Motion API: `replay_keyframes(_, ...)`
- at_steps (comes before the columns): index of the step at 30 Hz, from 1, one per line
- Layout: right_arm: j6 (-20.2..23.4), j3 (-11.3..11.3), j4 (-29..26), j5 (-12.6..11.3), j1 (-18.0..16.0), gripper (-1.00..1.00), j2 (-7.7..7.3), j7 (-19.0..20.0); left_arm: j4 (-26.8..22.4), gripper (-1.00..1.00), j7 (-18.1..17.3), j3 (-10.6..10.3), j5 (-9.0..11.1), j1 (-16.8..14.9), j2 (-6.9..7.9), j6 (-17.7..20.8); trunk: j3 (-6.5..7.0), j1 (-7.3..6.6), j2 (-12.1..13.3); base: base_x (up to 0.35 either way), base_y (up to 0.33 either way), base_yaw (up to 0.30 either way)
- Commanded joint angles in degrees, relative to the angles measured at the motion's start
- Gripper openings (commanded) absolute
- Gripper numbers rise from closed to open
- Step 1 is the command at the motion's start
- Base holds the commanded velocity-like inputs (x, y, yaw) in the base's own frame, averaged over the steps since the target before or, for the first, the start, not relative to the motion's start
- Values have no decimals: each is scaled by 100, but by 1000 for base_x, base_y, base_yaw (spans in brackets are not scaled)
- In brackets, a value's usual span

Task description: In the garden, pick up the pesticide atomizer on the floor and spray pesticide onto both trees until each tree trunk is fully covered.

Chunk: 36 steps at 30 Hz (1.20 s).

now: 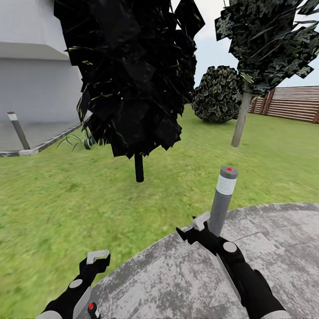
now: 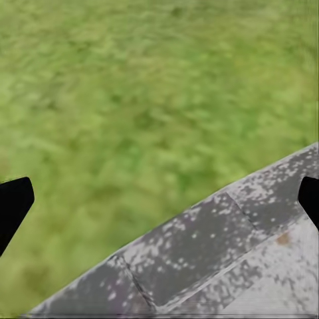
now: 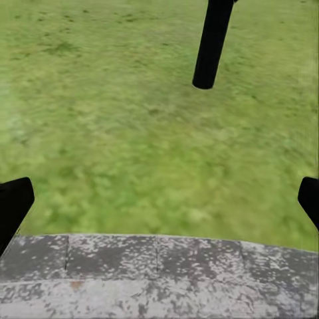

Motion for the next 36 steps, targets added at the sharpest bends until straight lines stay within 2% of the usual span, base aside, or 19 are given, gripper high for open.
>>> replay_keyframes(1,25,4,-32,54,-5,100,-3,52,7,100,5,-7,38,2,1,-18,-33,21,-44,0,0,0)
replay_keyframes(7,29,4,-80,60,-12,100,-11,536,29,100,2,-7,39,27,7,-19,-190,153,-285,0,0,0)
replay_keyframes(9,21,5,30,64,-12,100,-9,665,31,100,5,-3,41,20,9,-19,-240,197,-365,0,0,0)
replay_keyframes(10,11,0,347,71,-12,100,2,719,37,100,6,21,46,8,10,-19,-266,219,-405,0,0,35)
replay_keyframes(16,6,-16,474,63,-12,100,5,723,38,100,16,45,48,-5,18,-27,-423,351,-646,0,0,64)
replay_keyframes(23,6,-23,478,62,-12,100,5,719,38,100,55,54,104,-8,242,-36,-636,369,-655,0,0,134)
replay_keyframes(36,6,-32,479,62,-12,100,5,719,38,100,58,54,99,-21,239,-37,-1032,402,-672,0,0,102)
